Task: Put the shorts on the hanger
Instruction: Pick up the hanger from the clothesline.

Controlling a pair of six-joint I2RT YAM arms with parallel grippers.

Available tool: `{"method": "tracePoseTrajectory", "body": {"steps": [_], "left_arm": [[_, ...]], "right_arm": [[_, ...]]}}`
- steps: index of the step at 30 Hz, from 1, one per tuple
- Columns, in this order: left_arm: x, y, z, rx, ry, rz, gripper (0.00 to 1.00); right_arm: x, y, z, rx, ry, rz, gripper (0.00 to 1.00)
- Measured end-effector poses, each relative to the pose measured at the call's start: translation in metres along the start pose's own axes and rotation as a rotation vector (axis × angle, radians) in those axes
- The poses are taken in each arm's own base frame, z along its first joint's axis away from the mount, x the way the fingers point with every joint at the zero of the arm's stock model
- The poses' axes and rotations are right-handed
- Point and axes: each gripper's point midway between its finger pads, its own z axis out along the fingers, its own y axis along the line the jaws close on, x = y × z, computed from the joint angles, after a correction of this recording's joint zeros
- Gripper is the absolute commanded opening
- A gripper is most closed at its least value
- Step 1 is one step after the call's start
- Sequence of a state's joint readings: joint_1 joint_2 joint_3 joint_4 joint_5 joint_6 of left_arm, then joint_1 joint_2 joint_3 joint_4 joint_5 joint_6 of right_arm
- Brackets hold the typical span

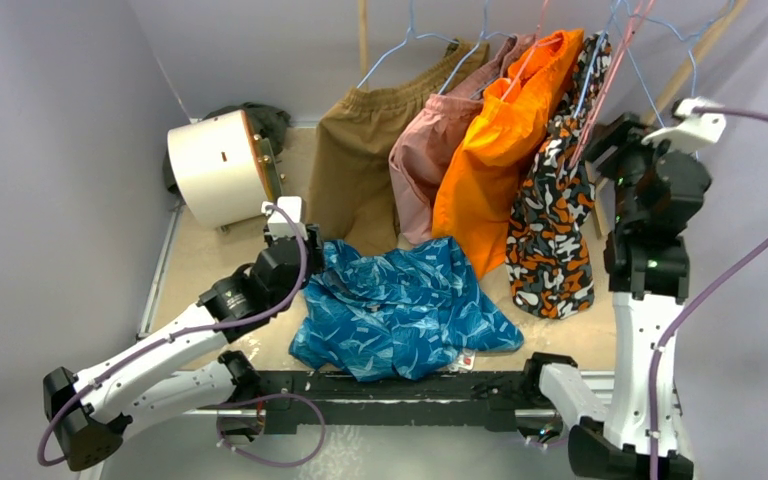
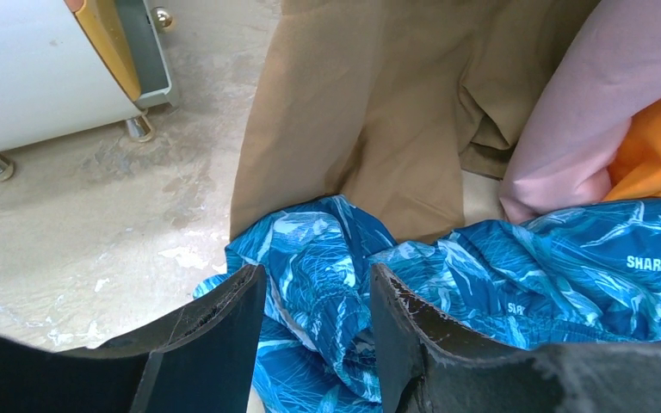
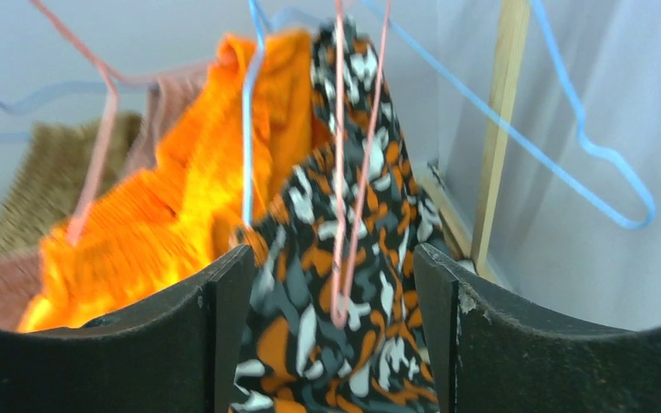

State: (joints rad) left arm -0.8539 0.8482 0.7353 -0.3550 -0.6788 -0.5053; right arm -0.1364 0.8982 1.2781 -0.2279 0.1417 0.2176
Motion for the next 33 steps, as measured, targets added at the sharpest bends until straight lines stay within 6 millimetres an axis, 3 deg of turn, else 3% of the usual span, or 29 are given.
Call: {"method": "tracePoseTrajectory", "body": {"steps": [4,8,12,19,27,33], "left_arm": [[-0.003,-0.002,-0.004,0.023,-0.006,-0.02,0.47],[-0.007,-0.004,-0.008,0.045,-0.017,-0.035,0.47],[-0.01,-0.005,-0.011,0.065,-0.023,-0.047,0.47],[-0.011,-0.008,-0.013,0.085,-0.022,-0.052,0.47],[-0.014,-0.008,-0.015,0.09,-0.029,-0.059,0.47],[-0.014,-0.007,-0.015,0.09,-0.03,-0.062,0.47]], "right_arm": [[-0.06,0.007,0.0,0.02,-0.081,0.032,0.71],[-0.086,0.008,0.01,0.058,-0.104,0.061,0.69],[-0.076,0.006,0.032,0.091,-0.055,0.079,0.7],[-0.034,0.001,0.076,0.138,0.048,0.087,0.7],[-0.03,-0.004,0.095,0.172,0.034,0.114,0.67],[-0.016,-0.013,0.115,0.203,0.055,0.111,0.68]]}}
